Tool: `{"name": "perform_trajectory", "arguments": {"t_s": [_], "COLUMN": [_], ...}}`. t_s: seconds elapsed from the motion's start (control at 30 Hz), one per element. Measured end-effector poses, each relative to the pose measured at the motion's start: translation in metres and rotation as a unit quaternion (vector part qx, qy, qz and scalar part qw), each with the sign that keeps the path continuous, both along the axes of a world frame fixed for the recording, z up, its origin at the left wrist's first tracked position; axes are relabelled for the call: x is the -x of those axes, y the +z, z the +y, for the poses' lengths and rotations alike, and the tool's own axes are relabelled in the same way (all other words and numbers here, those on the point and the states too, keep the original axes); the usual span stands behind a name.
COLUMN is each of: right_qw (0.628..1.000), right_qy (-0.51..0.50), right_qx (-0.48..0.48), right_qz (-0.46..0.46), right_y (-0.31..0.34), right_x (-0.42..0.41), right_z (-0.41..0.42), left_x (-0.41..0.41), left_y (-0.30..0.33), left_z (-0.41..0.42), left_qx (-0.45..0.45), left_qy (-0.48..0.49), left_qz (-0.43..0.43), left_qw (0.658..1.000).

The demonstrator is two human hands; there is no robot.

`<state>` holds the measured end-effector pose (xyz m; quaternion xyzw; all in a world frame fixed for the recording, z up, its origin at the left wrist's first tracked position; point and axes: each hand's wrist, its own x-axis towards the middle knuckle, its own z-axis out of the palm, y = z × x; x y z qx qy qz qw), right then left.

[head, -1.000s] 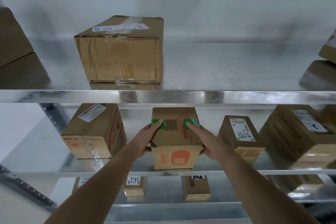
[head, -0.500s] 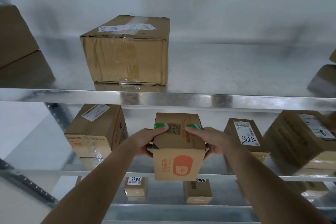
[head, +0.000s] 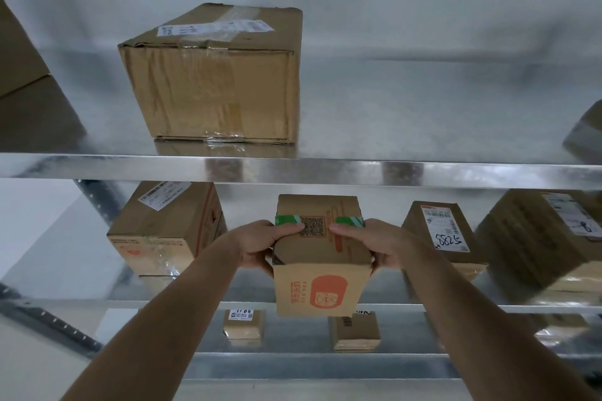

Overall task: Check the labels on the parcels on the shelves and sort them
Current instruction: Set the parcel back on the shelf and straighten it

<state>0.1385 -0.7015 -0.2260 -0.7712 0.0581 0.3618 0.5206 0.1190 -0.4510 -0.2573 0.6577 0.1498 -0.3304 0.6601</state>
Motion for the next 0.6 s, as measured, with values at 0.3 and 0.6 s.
{"name": "perform_trajectory", "arguments": {"t_s": [0.3, 0.6], "right_qw": [1.0, 1.0], "right_qy": [-0.005, -0.008], "right_qx": [-0.005, 0.0], "right_qz": [-0.003, -0.012], "right_y": [-0.0073, -0.0065], "right_x": [-0.0043, 0.0011], "right_z": [0.0003, 0.0], "left_x": [0.0008, 0.005], "left_y": [-0.0022, -0.0016], "left_z": [-0.0004, -0.0013], "left_qx": [-0.011, -0.009], "left_qy": [0.011, 0.014], "left_qz": [-0.002, -0.006], "left_qw": [1.0, 1.0]}}
